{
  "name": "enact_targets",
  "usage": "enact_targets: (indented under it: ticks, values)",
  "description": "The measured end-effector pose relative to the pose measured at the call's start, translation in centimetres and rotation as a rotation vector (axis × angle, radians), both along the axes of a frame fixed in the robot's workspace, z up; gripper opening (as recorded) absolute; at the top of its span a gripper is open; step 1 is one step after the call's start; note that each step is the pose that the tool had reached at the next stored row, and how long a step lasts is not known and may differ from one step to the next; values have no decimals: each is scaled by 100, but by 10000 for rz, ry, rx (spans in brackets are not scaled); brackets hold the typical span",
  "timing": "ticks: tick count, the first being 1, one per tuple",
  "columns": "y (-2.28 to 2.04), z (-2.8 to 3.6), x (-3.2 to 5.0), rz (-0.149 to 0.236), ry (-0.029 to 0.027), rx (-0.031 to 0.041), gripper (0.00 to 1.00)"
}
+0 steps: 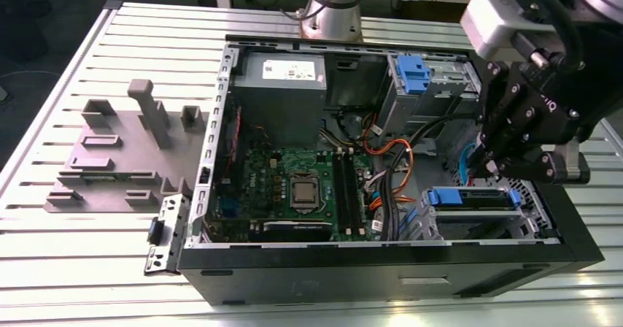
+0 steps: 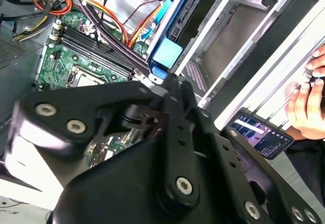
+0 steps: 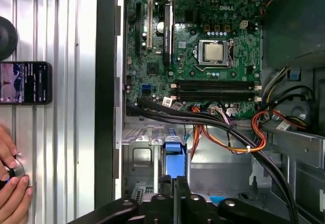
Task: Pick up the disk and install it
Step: 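Insert the disk into the insertion slot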
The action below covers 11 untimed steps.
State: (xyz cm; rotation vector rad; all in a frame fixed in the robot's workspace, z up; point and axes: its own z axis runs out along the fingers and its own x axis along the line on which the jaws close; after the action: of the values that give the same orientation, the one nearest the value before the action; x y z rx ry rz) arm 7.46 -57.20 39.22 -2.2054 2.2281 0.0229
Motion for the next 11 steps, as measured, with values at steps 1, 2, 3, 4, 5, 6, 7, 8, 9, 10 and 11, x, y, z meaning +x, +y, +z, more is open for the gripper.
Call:
enact_targets:
  ticks: [1, 2, 3, 4, 5, 6, 7, 8, 9, 10, 11]
  values:
    - [0, -18, 1, 0, 0, -1, 18]
    - [0, -37, 1, 0, 0, 0, 12]
    - [0, -55, 2, 0, 0, 0, 11]
    - [0, -73, 3, 0, 0, 0, 11]
    - [0, -92, 4, 0, 0, 1, 11]
    - [0, -109, 5, 0, 0, 0, 11]
    - [0, -127, 7, 0, 0, -1, 11]
    - [0, -146, 8, 0, 0, -1, 11]
    - [0, -165, 8, 0, 0, 0, 11]
    - [0, -182, 8, 0, 0, -1, 11]
    - [0, -200, 9, 0, 0, 0, 11]
